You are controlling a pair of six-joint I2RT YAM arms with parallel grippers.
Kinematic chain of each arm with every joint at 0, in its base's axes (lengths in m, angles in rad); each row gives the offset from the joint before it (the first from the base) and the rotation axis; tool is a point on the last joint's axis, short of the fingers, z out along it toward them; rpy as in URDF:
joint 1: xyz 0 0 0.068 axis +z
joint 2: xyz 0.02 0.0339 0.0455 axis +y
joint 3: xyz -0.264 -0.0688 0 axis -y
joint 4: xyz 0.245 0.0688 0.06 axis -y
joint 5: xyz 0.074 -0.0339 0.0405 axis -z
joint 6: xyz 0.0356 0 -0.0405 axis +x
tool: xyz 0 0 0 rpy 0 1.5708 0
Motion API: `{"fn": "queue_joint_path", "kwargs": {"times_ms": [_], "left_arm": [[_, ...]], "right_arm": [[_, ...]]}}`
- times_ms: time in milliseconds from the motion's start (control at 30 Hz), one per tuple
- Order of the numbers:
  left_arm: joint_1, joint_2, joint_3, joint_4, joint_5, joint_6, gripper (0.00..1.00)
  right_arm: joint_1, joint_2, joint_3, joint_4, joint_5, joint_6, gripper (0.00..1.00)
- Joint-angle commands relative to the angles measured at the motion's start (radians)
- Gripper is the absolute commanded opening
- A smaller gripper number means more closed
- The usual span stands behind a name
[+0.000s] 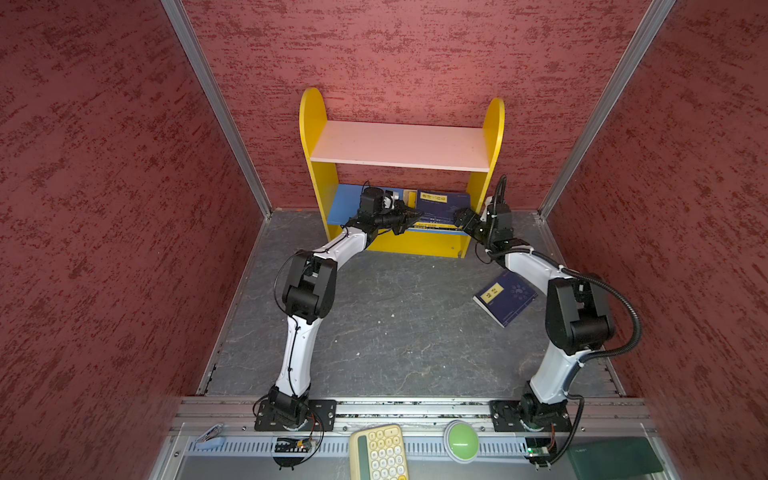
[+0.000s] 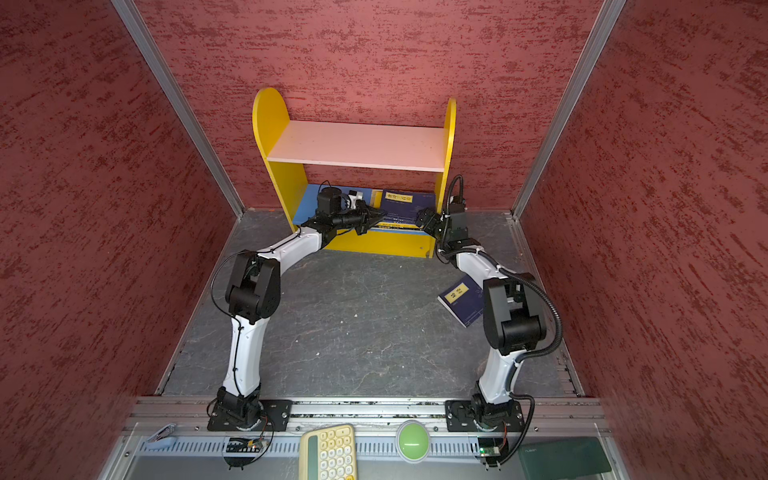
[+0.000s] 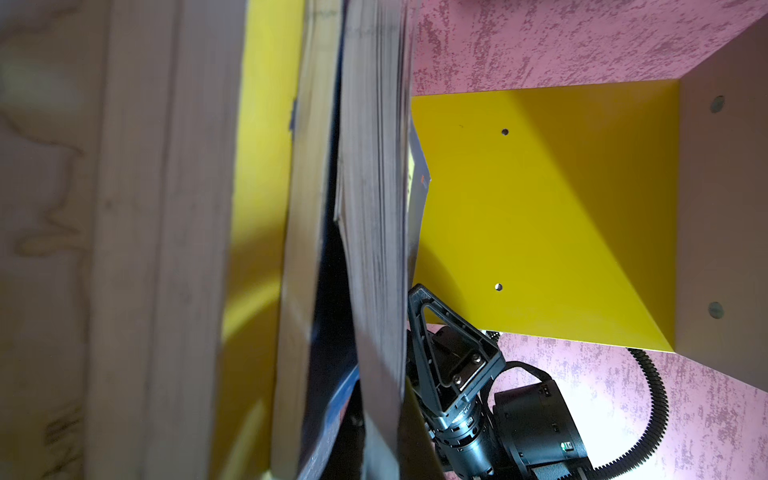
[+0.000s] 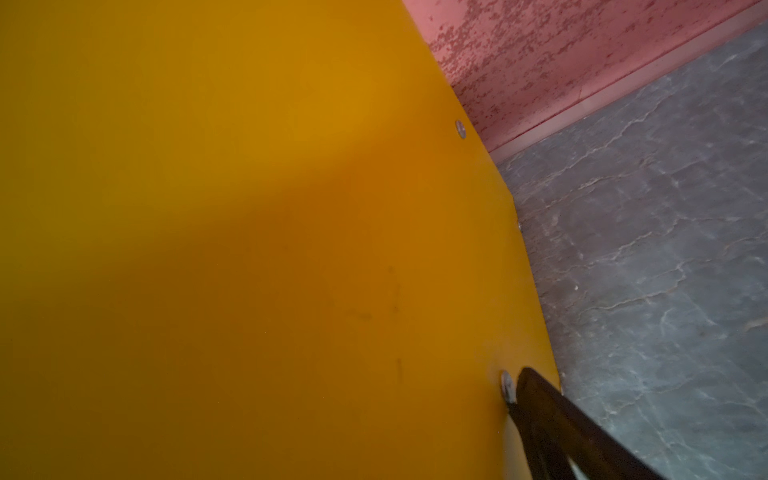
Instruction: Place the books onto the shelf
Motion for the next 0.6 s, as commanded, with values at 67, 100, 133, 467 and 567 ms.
{"fn": "queue_joint_path", "kwargs": {"times_ms": [67, 100, 133, 467, 567], "left_arm": [[-0.016, -0.023, 0.021, -0.029, 0.031, 0.042, 0.16], [-0.014, -0.026, 0.019, -0.033, 0.027, 0.044, 0.21], [-0.012, -0.028, 0.019, -0.035, 0.025, 0.046, 0.24], [0.028, -0.088, -0.001, -0.106, -0.056, 0.106, 0.52], [0.036, -0.111, -0.001, -0.148, -0.097, 0.142, 0.53]], "right_arm": [[0.008, 0.016, 0.03, -0.024, 0.018, -0.019, 0.96], [0.008, 0.018, 0.028, -0.028, 0.024, -0.018, 0.95], [0.008, 0.02, 0.027, -0.029, 0.03, -0.017, 0.94], [0.008, 0.016, 0.013, -0.035, 0.054, -0.008, 0.91], [0.008, 0.014, 0.019, -0.031, 0.048, -0.011, 0.92]]}}
